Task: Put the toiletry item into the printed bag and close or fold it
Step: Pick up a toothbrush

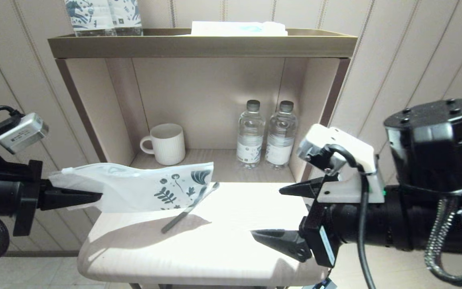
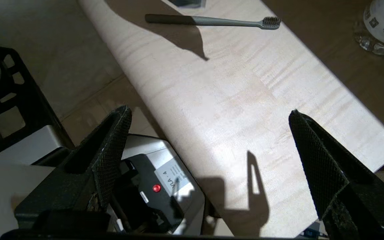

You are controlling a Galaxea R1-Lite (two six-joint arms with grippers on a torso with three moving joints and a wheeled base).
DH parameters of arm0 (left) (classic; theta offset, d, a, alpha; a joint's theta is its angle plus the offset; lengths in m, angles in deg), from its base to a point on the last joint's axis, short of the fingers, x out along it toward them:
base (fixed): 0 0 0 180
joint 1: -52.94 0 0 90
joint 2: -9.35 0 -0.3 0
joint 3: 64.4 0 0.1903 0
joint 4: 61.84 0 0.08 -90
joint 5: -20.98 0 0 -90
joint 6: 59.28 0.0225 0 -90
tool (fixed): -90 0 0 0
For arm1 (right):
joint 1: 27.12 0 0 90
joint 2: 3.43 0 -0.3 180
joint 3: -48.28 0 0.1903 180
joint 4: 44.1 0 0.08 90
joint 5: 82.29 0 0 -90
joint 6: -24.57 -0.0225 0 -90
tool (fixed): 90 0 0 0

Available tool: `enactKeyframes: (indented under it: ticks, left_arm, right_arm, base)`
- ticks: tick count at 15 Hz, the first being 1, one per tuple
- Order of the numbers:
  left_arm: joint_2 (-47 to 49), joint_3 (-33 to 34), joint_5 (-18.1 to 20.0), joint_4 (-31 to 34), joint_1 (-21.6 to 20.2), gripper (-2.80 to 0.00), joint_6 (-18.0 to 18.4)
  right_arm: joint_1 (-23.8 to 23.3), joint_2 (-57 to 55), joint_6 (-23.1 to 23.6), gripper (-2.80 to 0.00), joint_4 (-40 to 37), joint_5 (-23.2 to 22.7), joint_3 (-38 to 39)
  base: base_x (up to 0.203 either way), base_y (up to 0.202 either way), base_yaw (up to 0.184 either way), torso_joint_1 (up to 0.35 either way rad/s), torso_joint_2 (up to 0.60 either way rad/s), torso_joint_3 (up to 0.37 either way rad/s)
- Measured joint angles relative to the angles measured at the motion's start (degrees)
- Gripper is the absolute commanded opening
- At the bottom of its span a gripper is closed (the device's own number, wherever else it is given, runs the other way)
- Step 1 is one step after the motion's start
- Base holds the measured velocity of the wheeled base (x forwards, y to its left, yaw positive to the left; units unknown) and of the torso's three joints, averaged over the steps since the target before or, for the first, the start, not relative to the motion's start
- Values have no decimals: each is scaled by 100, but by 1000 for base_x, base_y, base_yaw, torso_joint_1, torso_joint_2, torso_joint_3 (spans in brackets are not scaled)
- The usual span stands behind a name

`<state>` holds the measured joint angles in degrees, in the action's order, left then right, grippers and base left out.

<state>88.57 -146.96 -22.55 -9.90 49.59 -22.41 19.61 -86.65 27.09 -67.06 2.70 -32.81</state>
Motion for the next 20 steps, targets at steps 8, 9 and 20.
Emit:
enactKeyframes:
  ticks: [8, 9, 20]
  left_arm:
    - [-655, 27, -267, 57, -161, -280, -687]
    - [-742, 5, -333, 66, -164, -280, -776]
    - [-1092, -44, -551, 299, -164, -280, -926]
  right_arm:
    - [766, -1711, -1623, 0, -1120, 1807, -1912]
    - [848, -1984, -1875, 0, -1407, 2118, -2210]
    - [726, -4386, -2729, 0, -2926, 2802, -5236]
  base:
    - [0, 0, 0, 0, 0, 0]
    - [0, 0, 0, 0, 0, 0]
    - [0, 0, 0, 0, 0, 0]
